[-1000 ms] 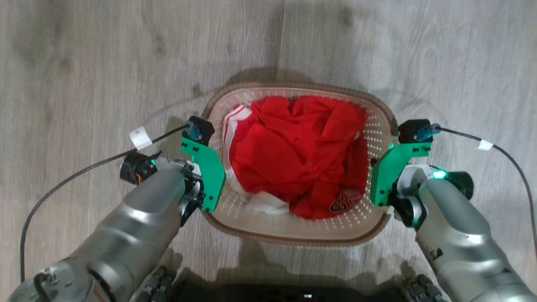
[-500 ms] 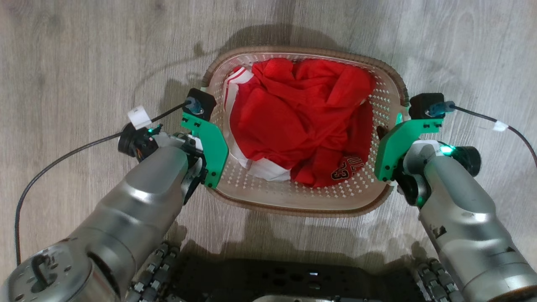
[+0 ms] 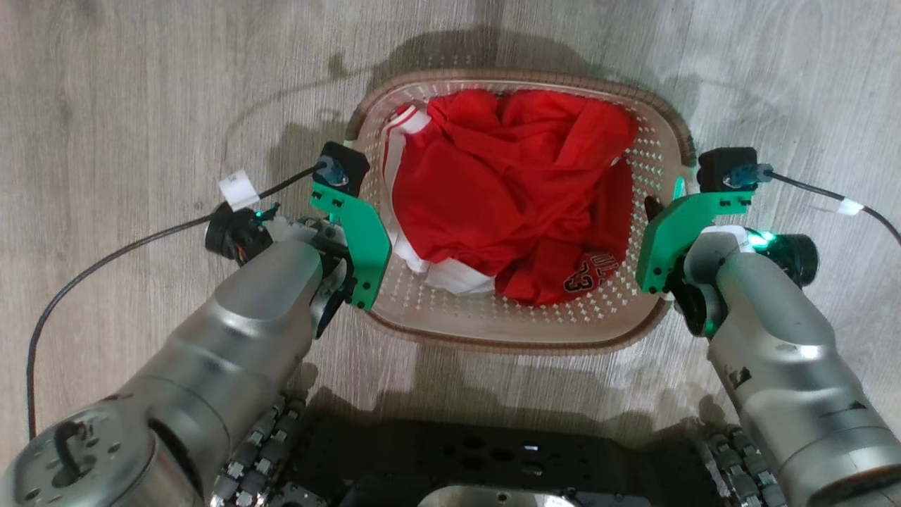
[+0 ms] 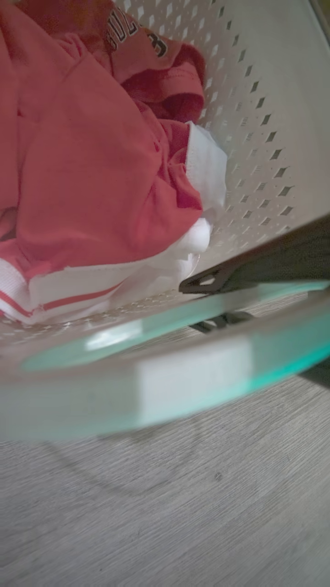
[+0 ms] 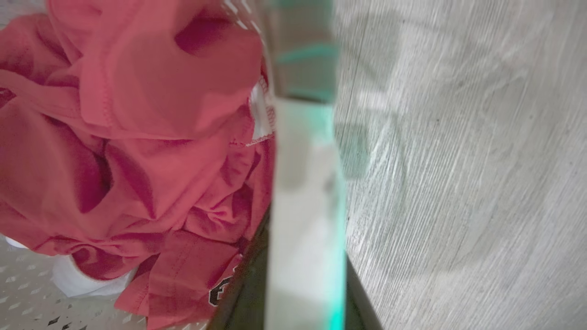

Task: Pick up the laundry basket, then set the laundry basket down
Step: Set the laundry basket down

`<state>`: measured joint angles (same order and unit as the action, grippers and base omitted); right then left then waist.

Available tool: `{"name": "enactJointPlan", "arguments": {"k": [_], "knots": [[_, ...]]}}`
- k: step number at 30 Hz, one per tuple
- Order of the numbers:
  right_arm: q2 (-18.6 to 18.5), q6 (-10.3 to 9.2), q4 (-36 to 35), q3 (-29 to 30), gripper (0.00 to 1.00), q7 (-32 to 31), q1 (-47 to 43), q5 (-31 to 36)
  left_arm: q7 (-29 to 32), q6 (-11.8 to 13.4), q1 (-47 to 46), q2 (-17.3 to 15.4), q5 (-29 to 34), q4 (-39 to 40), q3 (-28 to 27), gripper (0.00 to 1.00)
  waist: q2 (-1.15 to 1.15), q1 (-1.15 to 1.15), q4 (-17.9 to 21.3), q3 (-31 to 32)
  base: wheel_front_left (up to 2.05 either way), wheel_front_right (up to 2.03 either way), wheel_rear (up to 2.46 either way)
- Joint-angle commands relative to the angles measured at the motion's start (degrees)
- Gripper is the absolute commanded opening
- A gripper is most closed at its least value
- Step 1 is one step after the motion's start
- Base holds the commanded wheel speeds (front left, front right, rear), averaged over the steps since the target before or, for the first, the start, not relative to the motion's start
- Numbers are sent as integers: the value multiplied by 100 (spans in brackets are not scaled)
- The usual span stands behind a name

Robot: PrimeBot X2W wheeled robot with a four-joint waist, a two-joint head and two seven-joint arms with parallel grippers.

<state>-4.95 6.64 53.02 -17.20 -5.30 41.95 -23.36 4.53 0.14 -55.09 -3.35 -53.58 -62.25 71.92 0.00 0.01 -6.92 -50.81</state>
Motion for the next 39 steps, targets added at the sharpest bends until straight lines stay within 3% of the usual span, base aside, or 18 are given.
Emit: {"name": "enactJointPlan", "arguments": {"k": [1, 14, 15, 16, 17, 23, 39], "knots": [[207, 85, -109, -219, 0, 105, -134, 124, -26, -24, -15, 46, 42, 181, 83, 0, 0, -1, -6, -21, 0, 0, 0], [207, 85, 135, -95, 0, 430, 77, 237, -138, 33, -220, 46, -109, 226, 120, 0, 0, -1, -85, -229, 0, 0, 0], [207, 85, 174, -55, 0, 439, 94, 257, -134, 61, -236, 46, -128, 225, 121, 5, 0, -1, -84, -241, 0, 0, 0], [207, 85, 213, -9, 36, 453, 113, 284, -136, 98, -253, 47, -136, 221, 123, 69, 0, -1, -83, -251, 0, 0, 0], [207, 85, 248, 32, 100, 472, 130, 312, -147, 139, -268, 47, -140, 215, 124, 100, 0, -1, -86, -260, 0, 0, 0], [207, 85, 352, 129, 100, 567, 182, 360, -213, 306, -312, 47, -165, 190, 131, 100, 0, -1, -108, -272, 0, 0, 0], [207, 85, 515, -158, 100, 679, 301, 270, -213, 405, -144, 47, -130, -54, 140, 100, 0, -1, -48, 168, 0, 0, 0]]}}
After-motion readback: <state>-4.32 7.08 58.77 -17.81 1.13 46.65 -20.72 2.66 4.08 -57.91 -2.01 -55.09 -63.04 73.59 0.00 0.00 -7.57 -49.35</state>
